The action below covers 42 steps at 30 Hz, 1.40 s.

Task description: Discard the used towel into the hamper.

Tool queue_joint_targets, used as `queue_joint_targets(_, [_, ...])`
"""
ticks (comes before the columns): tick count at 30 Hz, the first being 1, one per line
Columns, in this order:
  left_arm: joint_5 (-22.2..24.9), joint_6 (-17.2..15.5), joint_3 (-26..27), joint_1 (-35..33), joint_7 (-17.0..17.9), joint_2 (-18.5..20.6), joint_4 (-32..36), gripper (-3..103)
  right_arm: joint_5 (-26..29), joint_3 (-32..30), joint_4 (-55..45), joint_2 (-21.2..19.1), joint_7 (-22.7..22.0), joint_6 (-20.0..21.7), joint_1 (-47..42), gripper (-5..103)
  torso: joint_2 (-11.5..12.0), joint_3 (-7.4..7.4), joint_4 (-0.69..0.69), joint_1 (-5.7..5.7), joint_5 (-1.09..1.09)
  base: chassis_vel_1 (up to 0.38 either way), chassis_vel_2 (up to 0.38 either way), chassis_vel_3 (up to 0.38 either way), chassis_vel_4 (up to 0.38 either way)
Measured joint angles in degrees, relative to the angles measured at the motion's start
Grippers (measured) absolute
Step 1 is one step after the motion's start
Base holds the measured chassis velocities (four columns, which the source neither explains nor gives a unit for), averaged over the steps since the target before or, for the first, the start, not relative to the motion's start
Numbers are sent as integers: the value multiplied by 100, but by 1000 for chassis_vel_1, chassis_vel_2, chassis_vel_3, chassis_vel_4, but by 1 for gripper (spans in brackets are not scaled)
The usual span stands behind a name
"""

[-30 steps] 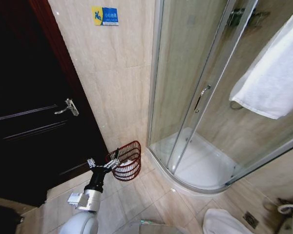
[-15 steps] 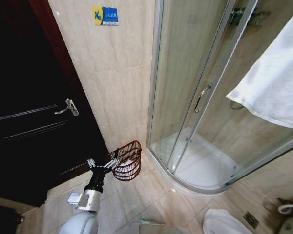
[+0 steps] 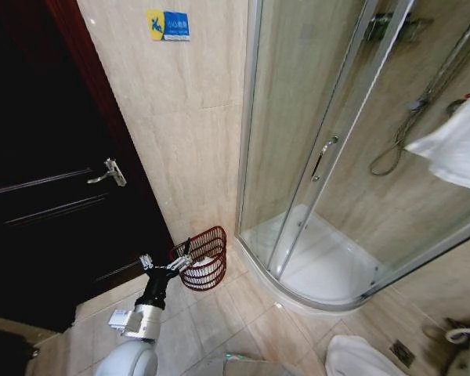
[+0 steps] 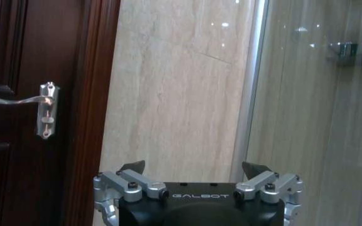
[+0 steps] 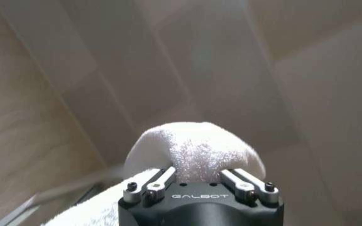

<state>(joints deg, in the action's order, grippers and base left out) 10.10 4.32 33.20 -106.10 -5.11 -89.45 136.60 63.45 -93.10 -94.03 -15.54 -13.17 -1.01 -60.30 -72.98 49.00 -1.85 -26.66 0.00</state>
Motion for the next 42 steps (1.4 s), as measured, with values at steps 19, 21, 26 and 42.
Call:
queue_joint_targets(19, [0, 0, 0, 0, 0, 0, 0, 100, -354, -605, 515, -568, -86, -517, 161, 13, 1, -1, 0, 0, 0, 0, 0, 0, 0])
queue_joint_targets(21, [0, 0, 0, 0, 0, 0, 0, 100, -359, -601, 515, -568, -85, -522, 197, 13, 1, 0, 0, 0, 1, 0, 0, 0, 0])
queue_joint_targets(26, [0, 0, 0, 0, 0, 0, 0, 100, -380, -568, 537, -584, -70, -583, 348, 13, 1, 0, 0, 0, 1, 0, 0, 0, 0])
queue_joint_targets(42, [0, 0, 0, 0, 0, 0, 0, 100, -476, -139, 352, -560, -105, -957, 1077, 13, 0, -1, 0, 1, 0, 0, 0, 0, 0])
